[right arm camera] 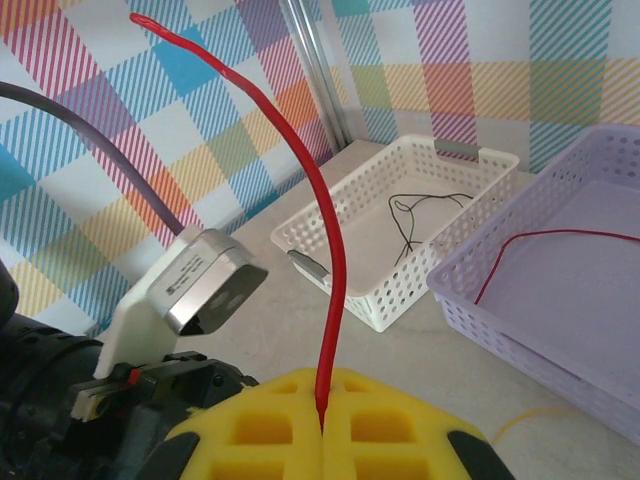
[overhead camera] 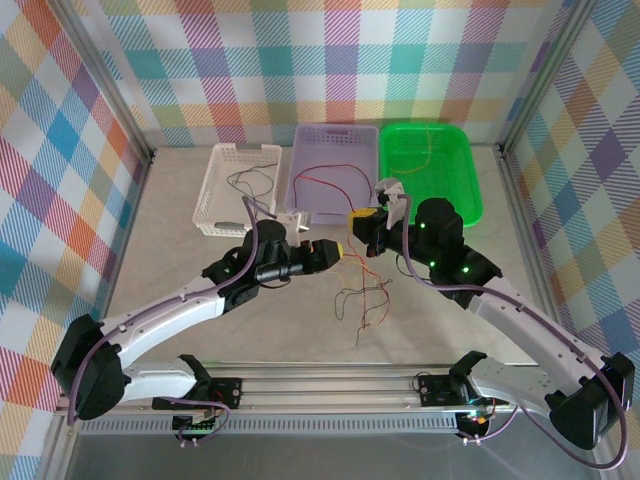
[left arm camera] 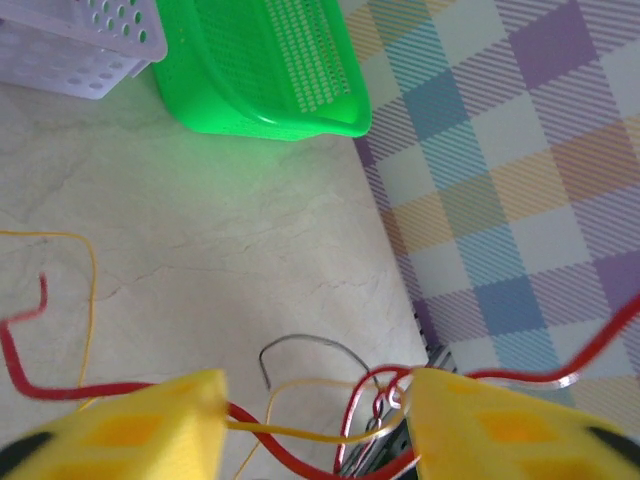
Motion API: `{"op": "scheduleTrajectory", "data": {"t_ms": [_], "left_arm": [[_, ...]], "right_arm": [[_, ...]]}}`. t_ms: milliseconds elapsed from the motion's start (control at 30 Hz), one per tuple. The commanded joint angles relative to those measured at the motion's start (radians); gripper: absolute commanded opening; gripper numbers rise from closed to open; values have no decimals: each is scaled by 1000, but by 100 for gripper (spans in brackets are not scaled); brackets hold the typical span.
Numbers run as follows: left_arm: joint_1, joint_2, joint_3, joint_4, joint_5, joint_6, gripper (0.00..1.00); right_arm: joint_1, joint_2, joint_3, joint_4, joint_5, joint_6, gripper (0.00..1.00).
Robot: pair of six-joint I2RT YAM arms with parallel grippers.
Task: Untangle the cables
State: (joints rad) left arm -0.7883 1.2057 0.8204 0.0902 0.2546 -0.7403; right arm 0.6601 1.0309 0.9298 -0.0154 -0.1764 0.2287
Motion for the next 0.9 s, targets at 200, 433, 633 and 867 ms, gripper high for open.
{"op": "scheduleTrajectory", "data": {"t_ms": [200, 433, 633, 867], "left_arm": [[-14, -26, -32, 42, 41, 17, 65], [-12, -5, -15, 39, 46, 36, 67], [-13, 18, 10, 42, 38, 6, 65], [-15, 47, 15, 84, 71, -35, 51]], "right_arm": [[-5, -14, 3, 68, -57, 28, 0], [-5, -14, -10, 99, -119, 33, 0], [-5, -2, -43, 158, -144, 68, 0], [-5, 3, -83, 213, -122, 104, 0]]}}
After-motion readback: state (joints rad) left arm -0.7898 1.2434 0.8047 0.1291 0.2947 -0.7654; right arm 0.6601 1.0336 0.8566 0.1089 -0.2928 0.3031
